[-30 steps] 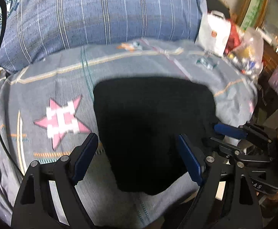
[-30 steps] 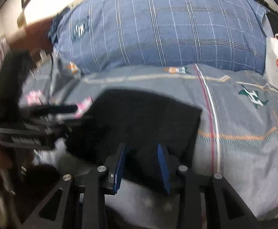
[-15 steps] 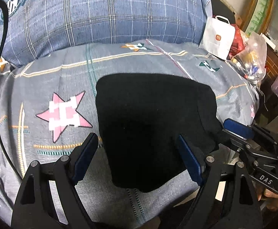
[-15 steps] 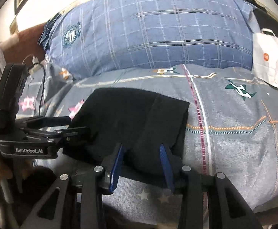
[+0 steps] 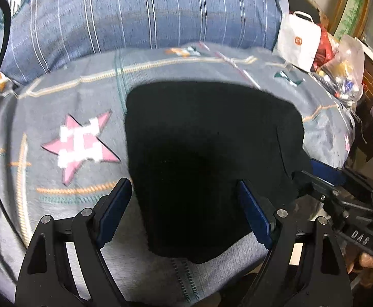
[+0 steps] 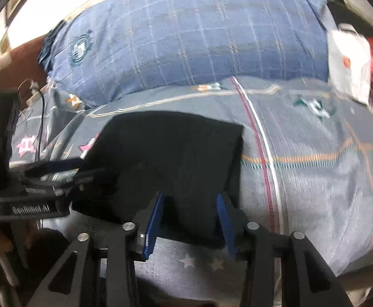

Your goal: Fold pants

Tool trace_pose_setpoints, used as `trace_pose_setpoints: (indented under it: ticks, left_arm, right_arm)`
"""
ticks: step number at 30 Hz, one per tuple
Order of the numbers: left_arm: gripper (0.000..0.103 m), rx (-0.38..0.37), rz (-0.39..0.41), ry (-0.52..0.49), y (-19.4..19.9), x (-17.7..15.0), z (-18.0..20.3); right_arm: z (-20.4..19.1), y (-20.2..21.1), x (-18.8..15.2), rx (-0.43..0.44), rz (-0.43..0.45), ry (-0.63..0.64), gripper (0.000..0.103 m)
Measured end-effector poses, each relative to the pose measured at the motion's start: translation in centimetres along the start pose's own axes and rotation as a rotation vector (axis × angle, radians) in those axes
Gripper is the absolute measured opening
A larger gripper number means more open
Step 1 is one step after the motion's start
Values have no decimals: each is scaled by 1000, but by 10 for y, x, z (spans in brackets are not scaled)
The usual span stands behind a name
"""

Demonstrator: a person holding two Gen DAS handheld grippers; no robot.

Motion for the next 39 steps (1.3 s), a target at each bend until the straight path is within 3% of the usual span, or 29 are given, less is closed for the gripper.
trace_pose_setpoints:
  ticks: [11, 16, 19, 24, 31, 35, 39]
  left_arm:
    - [84, -53, 23, 50, 9, 3, -5]
    - [85, -118, 82, 99, 21, 10, -15]
    - [84, -131, 82, 131, 20, 14, -23]
    - [85, -156, 56, 180, 9, 15, -33]
    - [85, -225, 7, 187, -15, 13, -29]
    - [94, -207, 27, 142, -17, 13, -19]
    - [95, -211, 32, 136, -20, 14, -19]
  right_arm:
    - [26, 7, -4, 141, 31, -167, 47]
    - [34, 1, 5, 137, 29, -195, 48]
    - [38, -8, 9, 178, 13, -218, 59]
    - [44, -23, 11, 228, -18, -238, 61]
    - [44, -36, 19, 268, -27, -228, 68]
    - [32, -38, 20, 227, -20, -149, 76]
    - [31, -40, 21, 222, -27, -142, 79]
Point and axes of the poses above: each gripper's, at about its wrist camera, not at the fingertips, and y roughly against the way its jaws point, z to its right, x to its top, the point moved 2 cm from there along -y, roughly the way its jaws point, and after that the axes turned 6 degrees about -z, right-handed, at the moved point
